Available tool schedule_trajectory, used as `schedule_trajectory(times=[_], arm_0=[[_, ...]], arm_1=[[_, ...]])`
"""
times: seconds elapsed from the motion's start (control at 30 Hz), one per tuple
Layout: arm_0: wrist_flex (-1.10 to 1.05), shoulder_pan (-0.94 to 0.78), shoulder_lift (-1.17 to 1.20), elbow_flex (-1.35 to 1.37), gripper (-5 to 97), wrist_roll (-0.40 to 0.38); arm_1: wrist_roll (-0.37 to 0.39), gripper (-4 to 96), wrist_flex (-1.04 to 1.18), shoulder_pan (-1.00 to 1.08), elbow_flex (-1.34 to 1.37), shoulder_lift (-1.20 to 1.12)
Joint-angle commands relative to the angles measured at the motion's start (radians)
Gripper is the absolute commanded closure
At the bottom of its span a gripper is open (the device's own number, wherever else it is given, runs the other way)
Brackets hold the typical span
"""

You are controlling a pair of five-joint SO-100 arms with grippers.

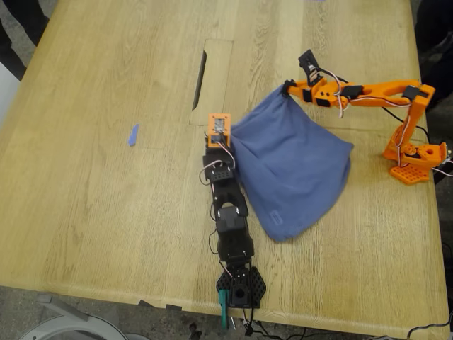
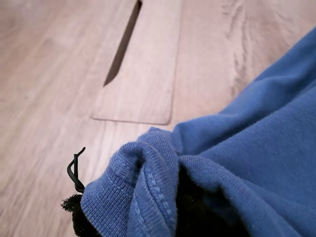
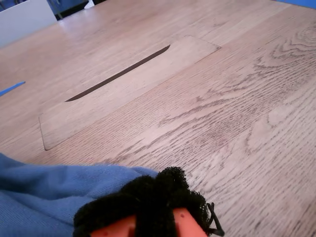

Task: Fold a T-shirt

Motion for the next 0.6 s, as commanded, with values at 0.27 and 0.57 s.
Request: schedule_trajectory(times=[0.27, 0.57], arm_0=[[-0.081, -0.094, -0.115, -0.337, 92, 0.0], [-0.021, -0.075, -0.003, -0.336, 92, -0.028]], arm_1=[[-0.005, 91.4, -0.259, 0.055, -0.239, -0.221], [0.018, 91.4, -0.365, 0.066, -0.27, -0.225]])
